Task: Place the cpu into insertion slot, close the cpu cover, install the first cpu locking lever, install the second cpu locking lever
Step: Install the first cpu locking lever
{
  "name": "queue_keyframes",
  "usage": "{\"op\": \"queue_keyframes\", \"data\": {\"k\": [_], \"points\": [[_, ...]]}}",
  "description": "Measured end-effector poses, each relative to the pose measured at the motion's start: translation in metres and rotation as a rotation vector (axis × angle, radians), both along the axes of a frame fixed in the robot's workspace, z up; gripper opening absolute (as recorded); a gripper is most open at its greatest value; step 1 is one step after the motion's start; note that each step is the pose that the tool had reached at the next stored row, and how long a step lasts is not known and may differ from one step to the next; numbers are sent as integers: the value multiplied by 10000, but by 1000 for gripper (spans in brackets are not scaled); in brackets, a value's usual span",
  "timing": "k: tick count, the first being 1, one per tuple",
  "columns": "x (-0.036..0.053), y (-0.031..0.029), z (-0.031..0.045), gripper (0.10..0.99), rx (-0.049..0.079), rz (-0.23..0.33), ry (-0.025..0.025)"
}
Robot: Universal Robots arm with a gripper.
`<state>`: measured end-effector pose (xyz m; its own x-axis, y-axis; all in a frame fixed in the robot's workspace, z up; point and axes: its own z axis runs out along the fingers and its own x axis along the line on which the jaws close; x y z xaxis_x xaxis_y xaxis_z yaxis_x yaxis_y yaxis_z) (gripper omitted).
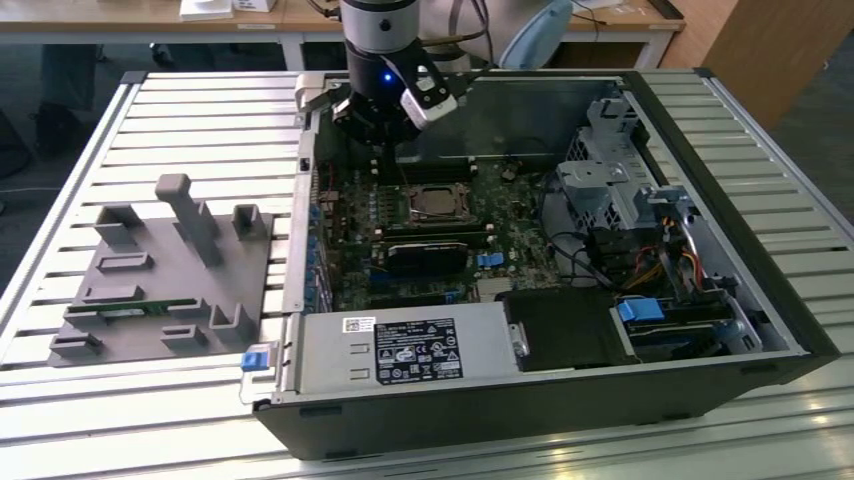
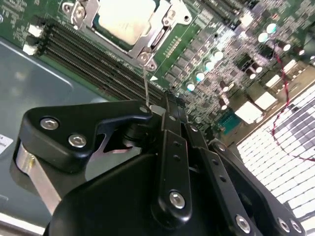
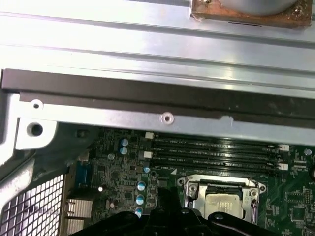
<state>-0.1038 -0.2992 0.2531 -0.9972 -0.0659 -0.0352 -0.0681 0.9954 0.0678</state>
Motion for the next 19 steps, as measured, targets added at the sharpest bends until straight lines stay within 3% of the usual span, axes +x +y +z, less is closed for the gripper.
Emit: {"op": "queue_keyframes", "data": {"k": [3, 19], "points": [[5, 39, -1, 106, -2, 1, 1], [122, 39, -1, 106, -1, -12, 1]]}}
